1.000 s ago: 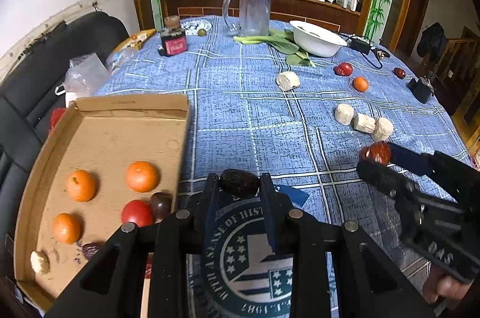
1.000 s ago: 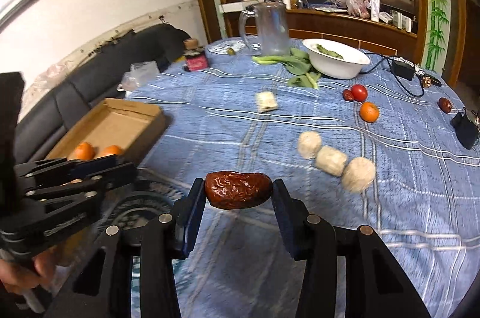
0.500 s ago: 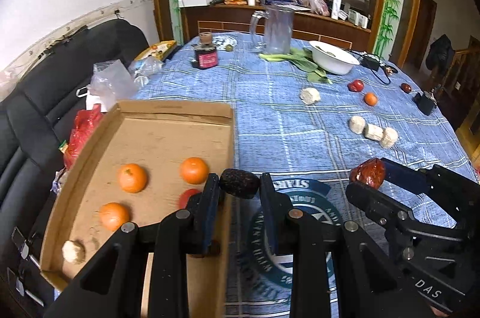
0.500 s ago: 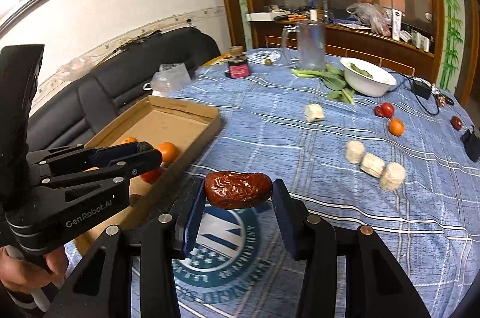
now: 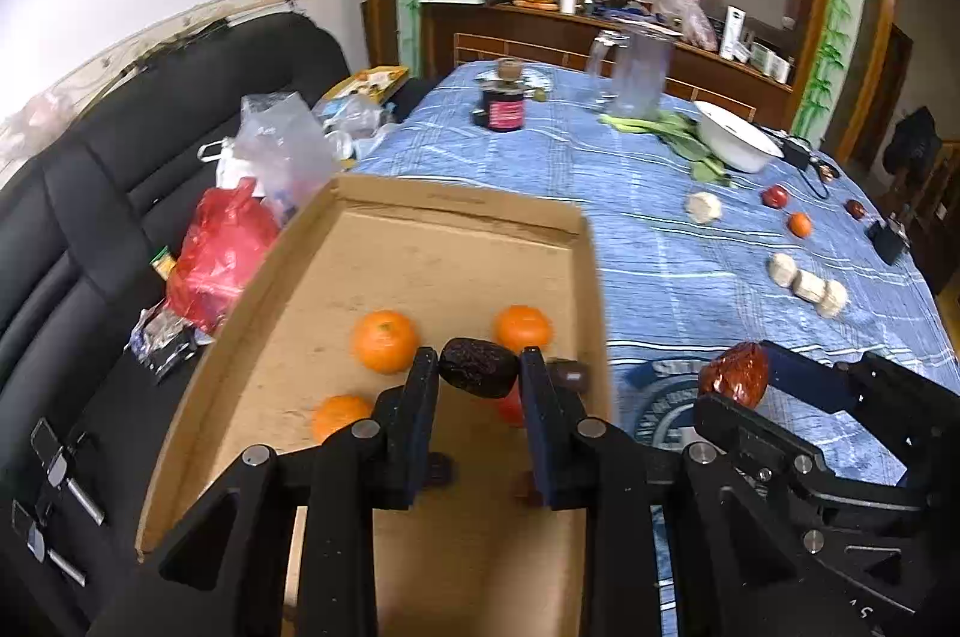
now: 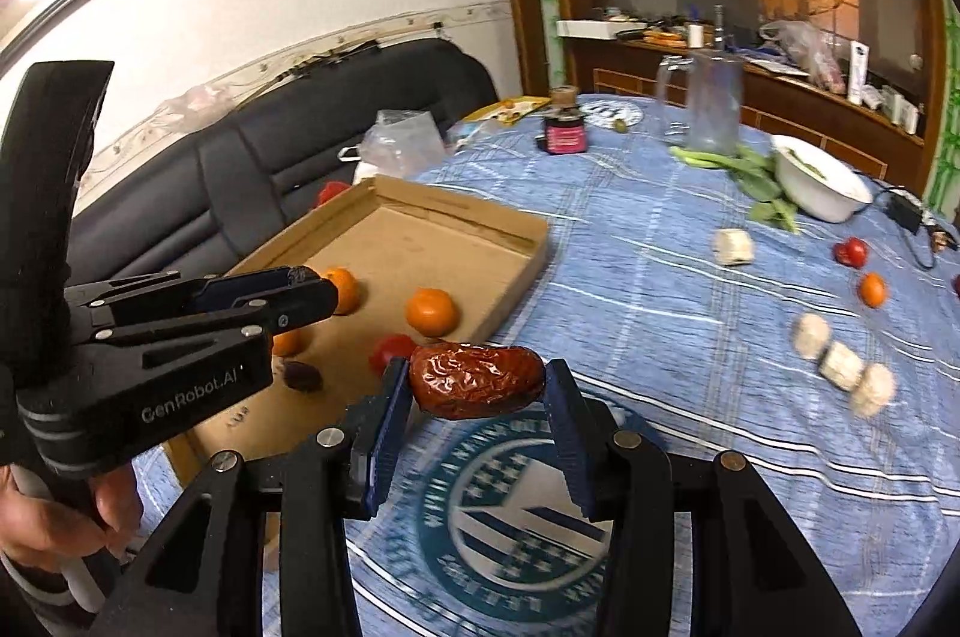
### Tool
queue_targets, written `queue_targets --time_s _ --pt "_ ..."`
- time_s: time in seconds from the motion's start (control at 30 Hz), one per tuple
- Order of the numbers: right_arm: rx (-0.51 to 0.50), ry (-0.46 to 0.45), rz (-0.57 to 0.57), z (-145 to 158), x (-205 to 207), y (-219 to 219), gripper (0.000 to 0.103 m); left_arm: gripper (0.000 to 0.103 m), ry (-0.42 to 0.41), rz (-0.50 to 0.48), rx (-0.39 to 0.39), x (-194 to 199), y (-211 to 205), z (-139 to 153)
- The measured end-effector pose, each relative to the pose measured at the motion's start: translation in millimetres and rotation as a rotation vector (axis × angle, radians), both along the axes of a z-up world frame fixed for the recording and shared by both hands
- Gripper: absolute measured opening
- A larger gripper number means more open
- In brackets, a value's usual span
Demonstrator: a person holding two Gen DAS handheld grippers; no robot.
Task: Organize fruits
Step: 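Carry the dark date and red jujube over the cardboard box with both tools, then open both tools to drop the date and jujube into the box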
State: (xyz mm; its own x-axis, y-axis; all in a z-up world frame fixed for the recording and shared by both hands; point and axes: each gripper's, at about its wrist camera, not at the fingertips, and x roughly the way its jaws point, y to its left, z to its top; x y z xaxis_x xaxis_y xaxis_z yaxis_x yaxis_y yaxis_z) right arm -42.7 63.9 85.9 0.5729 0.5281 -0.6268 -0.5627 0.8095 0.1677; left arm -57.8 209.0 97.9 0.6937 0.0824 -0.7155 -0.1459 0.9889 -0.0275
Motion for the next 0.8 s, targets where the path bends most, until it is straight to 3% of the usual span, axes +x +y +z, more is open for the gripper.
queue_targets --time_s 0.33,0.8 --pt "-0.055 0.032 0.109 -19.5 8.7 50.8 0.050 0.027 0.047 0.070 -0.033 2.9 43.6 -20.3" --pt "-0.135 0.028 0.205 -43.1 3.7 91.4 0.050 0.027 0.076 0.088 -0.022 8.2 49.9 -34.9"
